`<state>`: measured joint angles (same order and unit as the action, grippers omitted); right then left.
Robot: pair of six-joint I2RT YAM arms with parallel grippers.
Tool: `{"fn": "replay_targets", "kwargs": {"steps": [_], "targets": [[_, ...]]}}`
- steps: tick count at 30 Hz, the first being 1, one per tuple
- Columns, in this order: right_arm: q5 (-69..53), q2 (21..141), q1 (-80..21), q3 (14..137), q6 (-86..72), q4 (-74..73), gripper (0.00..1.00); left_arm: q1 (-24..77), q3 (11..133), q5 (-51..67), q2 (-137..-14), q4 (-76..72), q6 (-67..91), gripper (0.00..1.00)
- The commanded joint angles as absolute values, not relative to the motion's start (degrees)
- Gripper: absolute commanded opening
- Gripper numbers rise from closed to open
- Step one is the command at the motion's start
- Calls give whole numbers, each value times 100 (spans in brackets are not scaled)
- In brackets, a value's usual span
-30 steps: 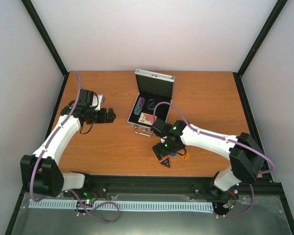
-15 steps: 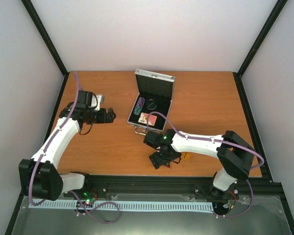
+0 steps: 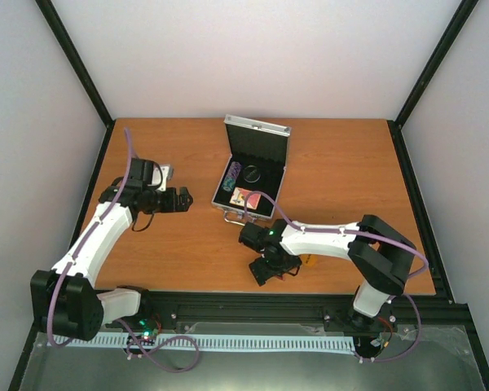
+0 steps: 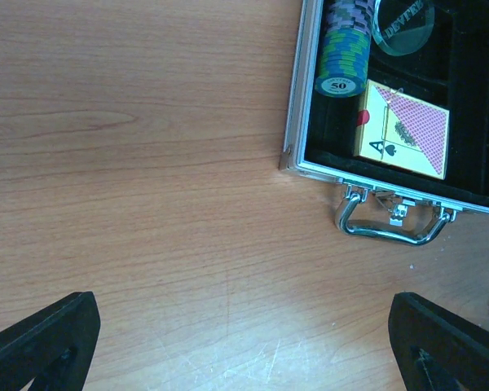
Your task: Pack up texas hold em set
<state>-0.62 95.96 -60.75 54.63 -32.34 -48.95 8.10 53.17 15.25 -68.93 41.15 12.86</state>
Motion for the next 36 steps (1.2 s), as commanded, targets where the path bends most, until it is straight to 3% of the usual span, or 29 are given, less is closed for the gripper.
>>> {"fn": "replay_targets", "kwargs": {"steps": [1,7,13,19,29,36], "targets": [[78,9893,-6092,5526,-3177,-4728,96,782,5292,1592,-6757,4011,1305,100],[186,10034,-6058,5666,-3107,-4817,91,782,5312,1602,-6801,4002,1316,100],[88,10097,-5910,5622,-3057,-4790,69,782,5334,1617,-6876,3999,1309,100],[141,10086,-5900,5753,-2982,-4866,61,781,5339,1599,-6891,4025,1304,100],[464,9796,-5825,6812,-2820,-5549,58,777,5511,1586,-6947,4069,1333,100],[344,9882,-5106,7448,-2538,-5615,57,782,5641,1654,-6920,4113,1333,100]]}}
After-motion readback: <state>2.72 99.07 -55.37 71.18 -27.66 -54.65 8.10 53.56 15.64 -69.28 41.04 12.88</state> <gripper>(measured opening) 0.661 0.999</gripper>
